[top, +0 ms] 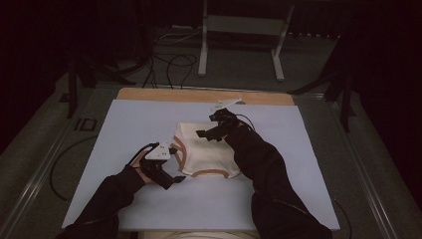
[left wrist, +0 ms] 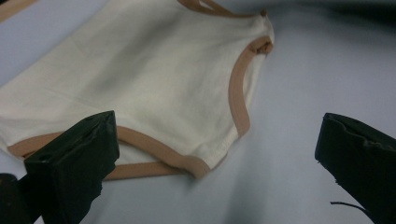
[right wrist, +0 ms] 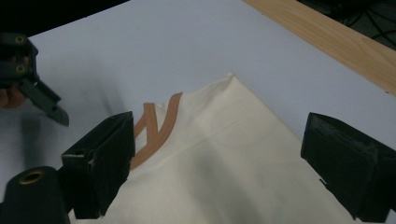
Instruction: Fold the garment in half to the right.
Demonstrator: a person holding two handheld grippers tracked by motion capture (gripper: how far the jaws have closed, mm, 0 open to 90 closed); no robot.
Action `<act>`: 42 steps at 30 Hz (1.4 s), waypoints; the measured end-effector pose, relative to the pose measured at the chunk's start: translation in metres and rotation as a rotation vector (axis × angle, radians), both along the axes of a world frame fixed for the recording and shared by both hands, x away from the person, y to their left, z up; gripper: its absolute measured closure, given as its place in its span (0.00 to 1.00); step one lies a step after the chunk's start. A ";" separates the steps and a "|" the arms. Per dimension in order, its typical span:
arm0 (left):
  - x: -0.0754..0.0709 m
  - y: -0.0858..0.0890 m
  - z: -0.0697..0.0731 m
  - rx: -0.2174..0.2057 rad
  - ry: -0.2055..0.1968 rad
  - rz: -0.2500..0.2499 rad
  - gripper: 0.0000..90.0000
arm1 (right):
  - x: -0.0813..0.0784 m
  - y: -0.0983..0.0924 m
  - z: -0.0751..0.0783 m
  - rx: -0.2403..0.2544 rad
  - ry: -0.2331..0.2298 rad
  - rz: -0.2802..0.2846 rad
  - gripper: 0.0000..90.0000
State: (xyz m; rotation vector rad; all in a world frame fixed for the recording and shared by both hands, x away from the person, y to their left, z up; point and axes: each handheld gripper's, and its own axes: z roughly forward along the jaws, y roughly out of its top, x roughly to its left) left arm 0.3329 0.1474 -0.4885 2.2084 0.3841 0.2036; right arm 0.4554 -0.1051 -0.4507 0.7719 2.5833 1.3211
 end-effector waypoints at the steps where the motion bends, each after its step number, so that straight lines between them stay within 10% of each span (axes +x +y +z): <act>1: 0.000 -0.001 -0.001 0.004 0.007 -0.003 0.01 | 0.001 0.003 -0.001 -0.004 0.006 0.000 0.11; 16: 0.003 -0.019 -0.005 0.061 0.012 -0.059 0.07 | 0.018 0.031 -0.007 -0.017 0.036 0.015 0.11; 27: 0.011 -0.029 -0.017 0.226 -0.023 -0.140 0.23 | 0.020 0.044 -0.013 -0.018 0.051 0.031 0.11; 42: 0.023 -0.031 -0.029 0.206 -0.062 -0.106 0.52 | 0.022 0.050 -0.015 -0.026 0.052 0.037 0.11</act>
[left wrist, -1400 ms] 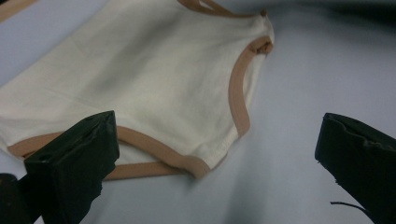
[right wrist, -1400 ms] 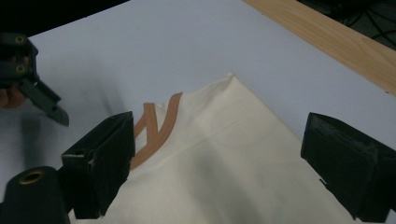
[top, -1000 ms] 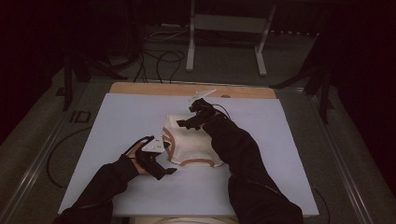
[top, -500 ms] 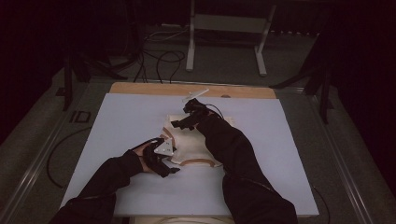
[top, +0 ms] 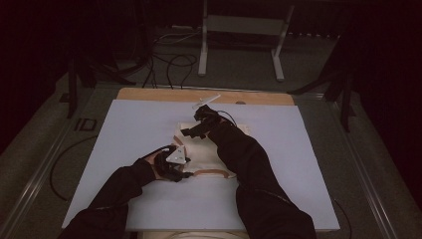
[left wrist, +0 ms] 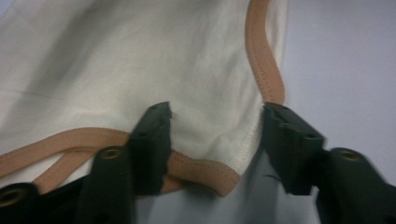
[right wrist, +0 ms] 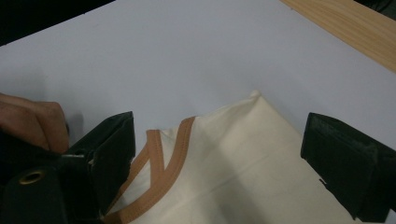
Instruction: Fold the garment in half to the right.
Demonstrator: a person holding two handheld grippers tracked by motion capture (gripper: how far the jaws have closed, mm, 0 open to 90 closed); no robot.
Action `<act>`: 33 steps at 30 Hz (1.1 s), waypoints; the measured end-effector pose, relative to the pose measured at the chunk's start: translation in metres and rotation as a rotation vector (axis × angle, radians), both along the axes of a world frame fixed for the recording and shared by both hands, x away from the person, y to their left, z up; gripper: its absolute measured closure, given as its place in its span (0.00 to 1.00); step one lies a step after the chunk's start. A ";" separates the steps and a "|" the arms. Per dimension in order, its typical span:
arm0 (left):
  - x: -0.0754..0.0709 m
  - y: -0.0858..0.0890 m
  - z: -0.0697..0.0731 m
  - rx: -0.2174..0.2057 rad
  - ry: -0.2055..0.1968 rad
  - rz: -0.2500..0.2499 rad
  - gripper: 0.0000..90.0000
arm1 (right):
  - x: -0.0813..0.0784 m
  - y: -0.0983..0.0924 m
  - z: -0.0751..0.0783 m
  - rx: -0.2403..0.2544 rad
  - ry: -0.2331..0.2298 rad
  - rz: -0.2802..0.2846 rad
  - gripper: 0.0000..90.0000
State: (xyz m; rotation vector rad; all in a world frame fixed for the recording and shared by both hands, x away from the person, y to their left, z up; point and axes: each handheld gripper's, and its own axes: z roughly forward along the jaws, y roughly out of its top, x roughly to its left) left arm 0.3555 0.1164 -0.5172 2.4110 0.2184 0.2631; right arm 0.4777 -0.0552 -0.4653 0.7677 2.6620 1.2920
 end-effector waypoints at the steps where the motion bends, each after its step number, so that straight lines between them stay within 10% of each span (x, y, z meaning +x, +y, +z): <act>1: 0.000 0.000 0.000 -0.004 0.001 0.000 0.54 | 0.000 0.000 0.000 -0.001 0.003 0.002 0.11; 13: 0.003 -0.006 -0.002 -0.018 0.012 0.047 0.91 | 0.004 0.008 -0.003 -0.023 0.014 0.014 0.11; 33: 0.003 -0.005 -0.002 -0.027 0.015 0.049 0.96 | 0.034 0.036 -0.011 -0.055 0.030 -0.046 0.16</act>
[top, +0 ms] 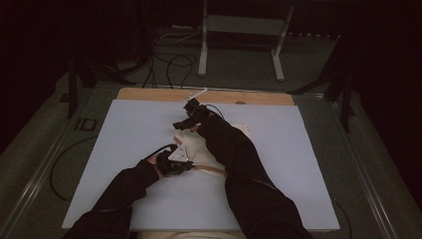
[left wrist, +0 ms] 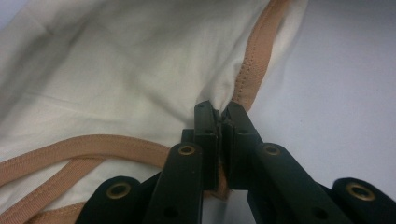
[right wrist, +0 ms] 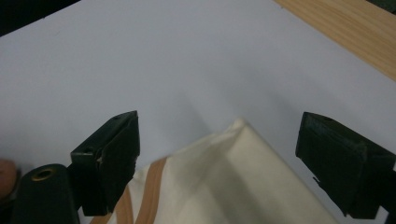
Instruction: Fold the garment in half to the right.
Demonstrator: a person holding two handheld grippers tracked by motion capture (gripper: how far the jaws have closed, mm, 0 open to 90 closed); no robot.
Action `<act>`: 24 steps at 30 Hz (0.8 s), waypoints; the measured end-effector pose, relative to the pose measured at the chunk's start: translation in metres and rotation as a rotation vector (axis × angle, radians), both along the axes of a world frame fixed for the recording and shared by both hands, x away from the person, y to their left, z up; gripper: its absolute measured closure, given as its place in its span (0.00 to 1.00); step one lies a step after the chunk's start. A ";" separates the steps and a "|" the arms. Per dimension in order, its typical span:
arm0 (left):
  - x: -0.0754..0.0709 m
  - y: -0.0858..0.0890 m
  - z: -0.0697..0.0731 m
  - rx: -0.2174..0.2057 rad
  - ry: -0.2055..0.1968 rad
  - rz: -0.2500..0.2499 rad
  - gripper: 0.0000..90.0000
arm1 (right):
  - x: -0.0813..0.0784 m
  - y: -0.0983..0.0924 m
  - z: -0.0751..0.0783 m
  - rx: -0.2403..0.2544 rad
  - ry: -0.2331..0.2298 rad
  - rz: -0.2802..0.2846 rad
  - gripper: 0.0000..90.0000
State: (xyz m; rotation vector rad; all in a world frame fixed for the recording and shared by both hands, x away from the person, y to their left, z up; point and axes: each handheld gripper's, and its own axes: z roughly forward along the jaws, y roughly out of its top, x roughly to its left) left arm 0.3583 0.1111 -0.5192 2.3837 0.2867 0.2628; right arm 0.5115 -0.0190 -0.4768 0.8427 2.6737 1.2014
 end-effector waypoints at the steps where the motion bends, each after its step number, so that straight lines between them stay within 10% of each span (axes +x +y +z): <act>1: 0.000 0.000 0.000 0.002 0.002 -0.001 0.96 | 0.001 0.001 0.000 -0.003 0.002 -0.009 0.19; 9: 0.000 0.001 0.001 0.008 -0.002 -0.007 0.96 | 0.009 0.014 -0.018 -0.046 -0.016 -0.064 0.47; 24: 0.001 0.002 0.000 0.002 0.010 -0.009 0.96 | 0.014 0.022 -0.039 -0.095 -0.019 -0.078 0.64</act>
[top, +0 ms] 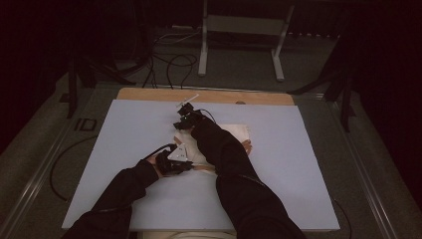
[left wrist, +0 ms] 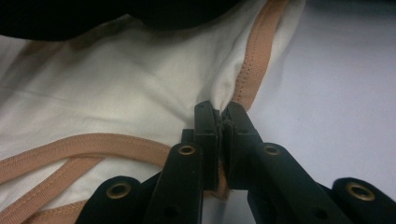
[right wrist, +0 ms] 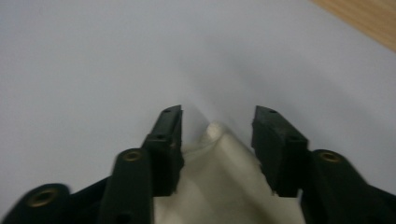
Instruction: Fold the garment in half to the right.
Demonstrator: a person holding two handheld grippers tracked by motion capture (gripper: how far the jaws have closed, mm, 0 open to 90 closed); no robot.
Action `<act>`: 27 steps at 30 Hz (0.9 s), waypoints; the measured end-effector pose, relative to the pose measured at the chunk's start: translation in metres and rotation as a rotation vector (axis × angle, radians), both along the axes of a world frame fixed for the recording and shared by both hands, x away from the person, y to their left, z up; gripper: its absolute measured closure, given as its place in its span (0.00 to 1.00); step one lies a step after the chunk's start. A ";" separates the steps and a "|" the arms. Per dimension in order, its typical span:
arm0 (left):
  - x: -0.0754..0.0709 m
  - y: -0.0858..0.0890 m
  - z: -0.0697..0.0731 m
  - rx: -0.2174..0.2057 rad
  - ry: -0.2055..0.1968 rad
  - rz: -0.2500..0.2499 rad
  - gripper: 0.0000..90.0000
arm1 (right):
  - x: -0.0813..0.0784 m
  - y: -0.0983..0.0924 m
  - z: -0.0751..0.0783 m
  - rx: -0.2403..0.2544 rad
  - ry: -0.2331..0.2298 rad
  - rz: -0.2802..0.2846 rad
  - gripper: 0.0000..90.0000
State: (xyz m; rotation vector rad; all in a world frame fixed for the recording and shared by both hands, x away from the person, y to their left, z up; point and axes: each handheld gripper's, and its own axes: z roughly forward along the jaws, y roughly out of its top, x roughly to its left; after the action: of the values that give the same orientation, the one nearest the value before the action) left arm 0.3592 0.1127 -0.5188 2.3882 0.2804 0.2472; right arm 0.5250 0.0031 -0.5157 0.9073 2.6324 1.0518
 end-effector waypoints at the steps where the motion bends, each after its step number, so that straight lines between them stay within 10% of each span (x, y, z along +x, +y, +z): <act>1: 0.000 0.000 0.000 0.006 -0.002 -0.002 0.96 | 0.000 0.001 -0.001 -0.009 -0.002 0.003 0.64; 10: 0.000 0.000 0.000 -0.001 0.006 0.002 0.96 | -0.002 0.004 -0.002 -0.060 -0.024 0.026 0.95; 27: -0.002 0.001 0.005 0.019 -0.003 -0.019 0.96 | -0.010 -0.008 0.016 -0.020 -0.057 0.048 0.98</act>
State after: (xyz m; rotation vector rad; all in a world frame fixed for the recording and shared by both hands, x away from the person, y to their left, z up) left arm 0.3573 0.1133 -0.5139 2.4078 0.2551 0.2455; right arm 0.5149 -0.0046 -0.5001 0.8008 2.6252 1.0446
